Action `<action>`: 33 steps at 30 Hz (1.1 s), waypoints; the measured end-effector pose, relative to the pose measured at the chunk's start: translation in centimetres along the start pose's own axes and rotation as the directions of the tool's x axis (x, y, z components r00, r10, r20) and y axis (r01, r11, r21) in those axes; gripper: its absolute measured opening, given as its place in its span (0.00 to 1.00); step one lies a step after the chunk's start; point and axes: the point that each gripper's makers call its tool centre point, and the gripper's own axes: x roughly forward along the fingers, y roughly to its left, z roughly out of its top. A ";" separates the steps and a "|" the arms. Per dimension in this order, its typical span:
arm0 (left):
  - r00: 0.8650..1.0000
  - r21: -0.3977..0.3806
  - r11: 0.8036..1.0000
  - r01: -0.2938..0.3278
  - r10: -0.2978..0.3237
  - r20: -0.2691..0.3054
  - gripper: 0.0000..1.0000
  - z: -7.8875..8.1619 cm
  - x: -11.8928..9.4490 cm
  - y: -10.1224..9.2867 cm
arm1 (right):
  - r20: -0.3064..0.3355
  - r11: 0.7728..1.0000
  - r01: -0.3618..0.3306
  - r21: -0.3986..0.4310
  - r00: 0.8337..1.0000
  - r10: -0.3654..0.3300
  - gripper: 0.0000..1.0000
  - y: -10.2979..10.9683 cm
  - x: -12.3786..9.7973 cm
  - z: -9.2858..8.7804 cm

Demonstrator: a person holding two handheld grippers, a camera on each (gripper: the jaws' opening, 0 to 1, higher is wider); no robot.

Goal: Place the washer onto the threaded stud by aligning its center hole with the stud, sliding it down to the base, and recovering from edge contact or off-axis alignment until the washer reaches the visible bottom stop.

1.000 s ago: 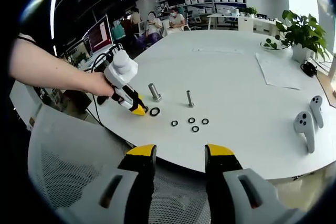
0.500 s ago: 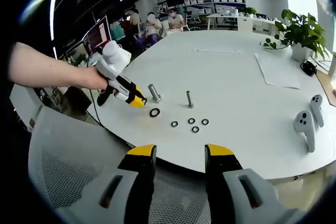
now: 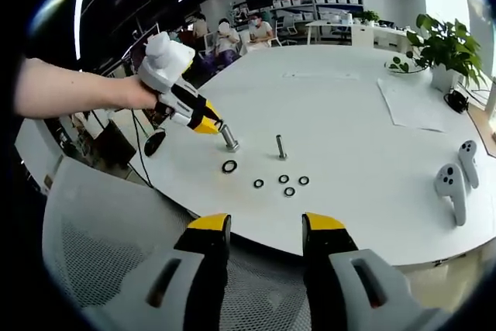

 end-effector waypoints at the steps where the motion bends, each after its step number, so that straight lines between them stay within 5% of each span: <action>1: 1.000 -0.002 1.000 0.000 0.000 -0.003 0.18 0.0 0.1 0.2 | 0.001 1.000 0.001 0.000 1.000 -0.001 0.39 0.0 0.0 0.0; 33: 0.992 0.018 0.999 0.045 -0.042 -0.120 0.19 -1.8 5.1 0.5 | 0.004 1.000 0.015 0.010 1.000 -0.015 0.39 -0.4 0.0 0.0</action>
